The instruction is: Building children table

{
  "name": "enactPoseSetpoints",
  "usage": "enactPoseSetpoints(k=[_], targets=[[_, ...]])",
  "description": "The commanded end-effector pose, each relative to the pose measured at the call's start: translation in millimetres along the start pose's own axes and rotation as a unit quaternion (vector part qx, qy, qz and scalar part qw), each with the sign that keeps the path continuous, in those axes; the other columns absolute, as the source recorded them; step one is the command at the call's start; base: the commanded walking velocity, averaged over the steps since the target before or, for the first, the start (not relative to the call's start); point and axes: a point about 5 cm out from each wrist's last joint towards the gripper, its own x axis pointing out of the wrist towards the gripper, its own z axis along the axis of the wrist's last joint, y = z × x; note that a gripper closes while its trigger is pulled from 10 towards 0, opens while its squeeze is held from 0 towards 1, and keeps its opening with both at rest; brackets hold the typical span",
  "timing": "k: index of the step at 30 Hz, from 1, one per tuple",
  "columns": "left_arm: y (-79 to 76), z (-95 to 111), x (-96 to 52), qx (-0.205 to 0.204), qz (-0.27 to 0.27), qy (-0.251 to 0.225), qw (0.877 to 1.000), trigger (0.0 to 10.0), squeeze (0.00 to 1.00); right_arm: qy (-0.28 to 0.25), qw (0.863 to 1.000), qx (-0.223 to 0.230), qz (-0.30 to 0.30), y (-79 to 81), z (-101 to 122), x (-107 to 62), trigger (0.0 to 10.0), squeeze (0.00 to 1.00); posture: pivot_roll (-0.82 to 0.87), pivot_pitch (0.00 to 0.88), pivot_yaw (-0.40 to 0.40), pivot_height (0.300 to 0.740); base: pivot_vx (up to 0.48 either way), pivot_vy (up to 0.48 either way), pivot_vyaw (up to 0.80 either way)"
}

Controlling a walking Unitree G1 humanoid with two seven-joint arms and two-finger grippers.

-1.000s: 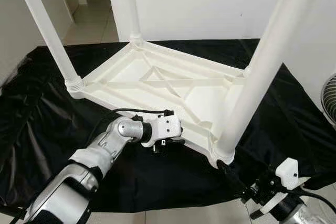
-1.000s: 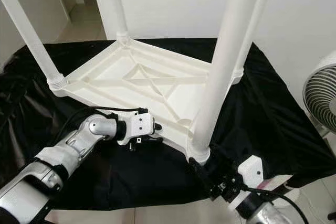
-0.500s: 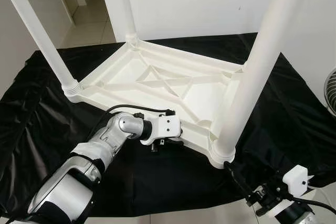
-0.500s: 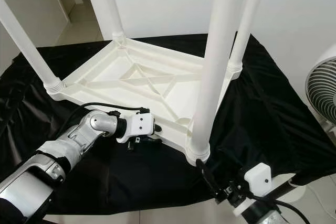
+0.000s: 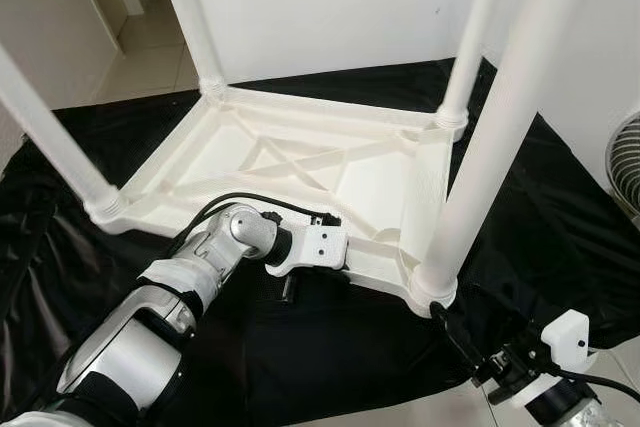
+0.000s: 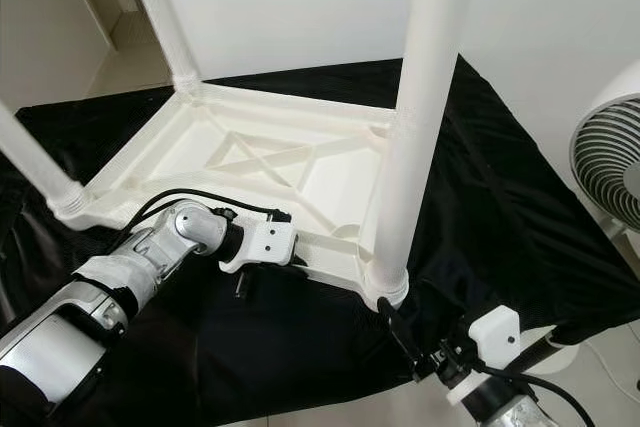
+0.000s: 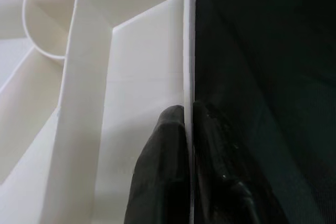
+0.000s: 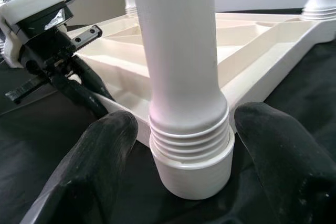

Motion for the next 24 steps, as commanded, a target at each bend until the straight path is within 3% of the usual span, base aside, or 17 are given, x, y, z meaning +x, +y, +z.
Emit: enactPoseSetpoints(k=[1,9,13,20,23,24], targets=[[-12.6,-23,-2.5,-0.053,0.006,0.024,0.998,0.0,0.00,0.008,1.000,-0.005,-0.001,0.2,-3,-1.5,10.0,0.00,-0.11,0.111,0.142,0.740,0.000,0.000,0.00],[-18.5,-22,-4.4,-0.097,0.050,-0.019,0.994,0.0,0.00,-0.007,0.999,-0.013,-0.042,-8.2,-2,8.1,10.0,0.00,-0.11,0.109,0.153,0.740,0.000,0.000,0.00],[-8.8,-21,-18.8,-0.131,0.143,-0.044,0.980,0.0,0.00,-0.014,0.998,-0.014,-0.053,-10.3,-2,14.0,10.0,0.00,-0.10,0.106,0.146,0.740,0.000,0.000,0.00],[-3.1,-20,-29.4,-0.153,0.208,-0.059,0.964,0.0,0.00,-0.020,0.998,-0.007,-0.051,-7.8,-4,24.9,10.0,0.00,-0.08,0.107,0.117,0.740,0.000,0.000,0.00],[-0.7,-23,-40.4,-0.182,0.262,-0.057,0.946,0.0,0.00,-0.030,0.998,-0.004,-0.050,-7.3,-4,40.1,10.0,0.00,-0.06,0.110,0.098,0.740,0.000,0.000,0.00],[-0.7,-23,-40.4,-0.182,0.262,-0.057,0.946,0.0,0.00,-0.030,0.998,-0.004,-0.050,-7.3,-4,40.1,10.0,0.00,-0.06,0.110,0.098,0.740,0.000,0.000,0.00]])
